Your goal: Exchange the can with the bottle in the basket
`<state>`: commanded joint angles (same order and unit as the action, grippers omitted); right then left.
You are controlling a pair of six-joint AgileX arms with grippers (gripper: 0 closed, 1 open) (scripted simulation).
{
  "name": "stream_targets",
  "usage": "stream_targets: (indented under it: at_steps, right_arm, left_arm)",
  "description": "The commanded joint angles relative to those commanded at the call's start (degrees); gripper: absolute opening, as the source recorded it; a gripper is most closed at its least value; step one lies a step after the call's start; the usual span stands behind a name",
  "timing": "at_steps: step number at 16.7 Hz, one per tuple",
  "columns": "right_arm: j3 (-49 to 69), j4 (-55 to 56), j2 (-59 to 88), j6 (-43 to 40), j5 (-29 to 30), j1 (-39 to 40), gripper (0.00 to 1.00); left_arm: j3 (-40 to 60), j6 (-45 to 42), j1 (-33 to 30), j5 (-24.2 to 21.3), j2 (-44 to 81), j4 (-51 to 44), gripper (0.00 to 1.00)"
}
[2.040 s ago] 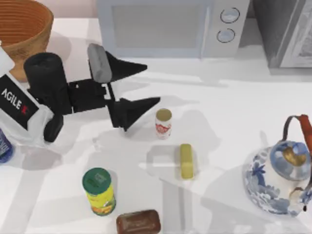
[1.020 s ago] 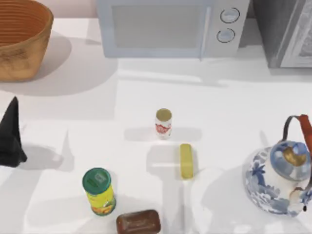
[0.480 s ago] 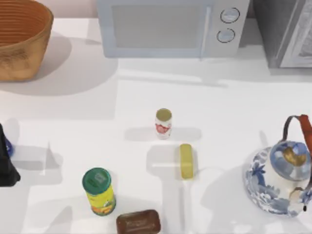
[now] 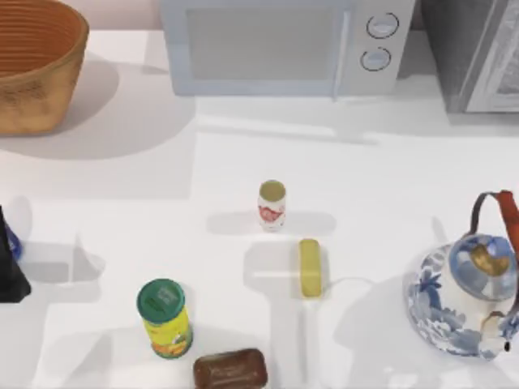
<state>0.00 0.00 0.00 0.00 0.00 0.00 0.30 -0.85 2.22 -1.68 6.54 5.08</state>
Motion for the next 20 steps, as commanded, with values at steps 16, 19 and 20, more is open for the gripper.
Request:
stream_targets:
  at_steps: [16, 19, 20]
  right_arm:
    - [0.0, 0.0, 0.0, 0.0, 0.0, 0.0, 1.00]
    - [0.0, 0.0, 0.0, 0.0, 0.0, 0.0, 1.00]
    - [0.0, 0.0, 0.0, 0.0, 0.0, 0.0, 1.00]
  left_arm:
    - [2.0, -6.9, 15.2, -15.9, 63.0, 39.5, 1.00]
    - [1.7, -7.1, 15.7, -16.3, 64.8, 40.6, 1.00]
    - [1.7, -7.1, 15.7, -16.3, 64.8, 40.6, 1.00]
